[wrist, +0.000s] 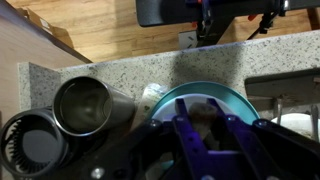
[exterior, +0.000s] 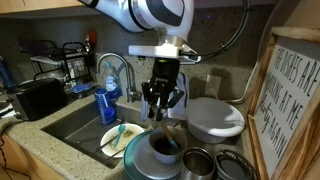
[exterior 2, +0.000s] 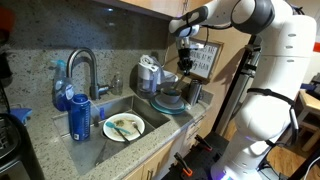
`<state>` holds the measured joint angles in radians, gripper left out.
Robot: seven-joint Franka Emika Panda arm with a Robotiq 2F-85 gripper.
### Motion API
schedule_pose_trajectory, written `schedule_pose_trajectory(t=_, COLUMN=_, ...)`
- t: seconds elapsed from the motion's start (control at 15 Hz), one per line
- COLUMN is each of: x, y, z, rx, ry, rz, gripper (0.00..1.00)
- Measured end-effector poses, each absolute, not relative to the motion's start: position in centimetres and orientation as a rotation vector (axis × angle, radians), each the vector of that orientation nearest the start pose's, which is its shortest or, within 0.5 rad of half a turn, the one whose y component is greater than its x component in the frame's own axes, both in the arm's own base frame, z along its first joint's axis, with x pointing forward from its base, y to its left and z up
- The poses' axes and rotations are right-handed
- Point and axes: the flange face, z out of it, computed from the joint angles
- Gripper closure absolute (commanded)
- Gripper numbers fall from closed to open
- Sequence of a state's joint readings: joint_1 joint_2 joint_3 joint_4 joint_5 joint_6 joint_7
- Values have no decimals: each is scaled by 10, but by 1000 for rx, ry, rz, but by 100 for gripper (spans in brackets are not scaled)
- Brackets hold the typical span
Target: Use the spatula to mix in the white ceramic bowl
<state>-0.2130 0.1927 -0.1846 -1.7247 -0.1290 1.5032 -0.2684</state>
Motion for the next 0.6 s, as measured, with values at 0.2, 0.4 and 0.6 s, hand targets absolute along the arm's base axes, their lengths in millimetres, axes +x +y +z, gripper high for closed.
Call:
schedule_pose_trajectory(t=0.2, x=522, y=-225, z=442, rx=-3044, ry=181, rz=667, gripper=92)
schedule_pose_trajectory(t=0.4, x=521, y=-225, z=442, rx=-3012, ry=164, rz=647, gripper=92)
schedule_pose_trajectory(t=0.6, x=516, y=-226, z=440, rx=-2953, ry=92, rz=663, gripper=92)
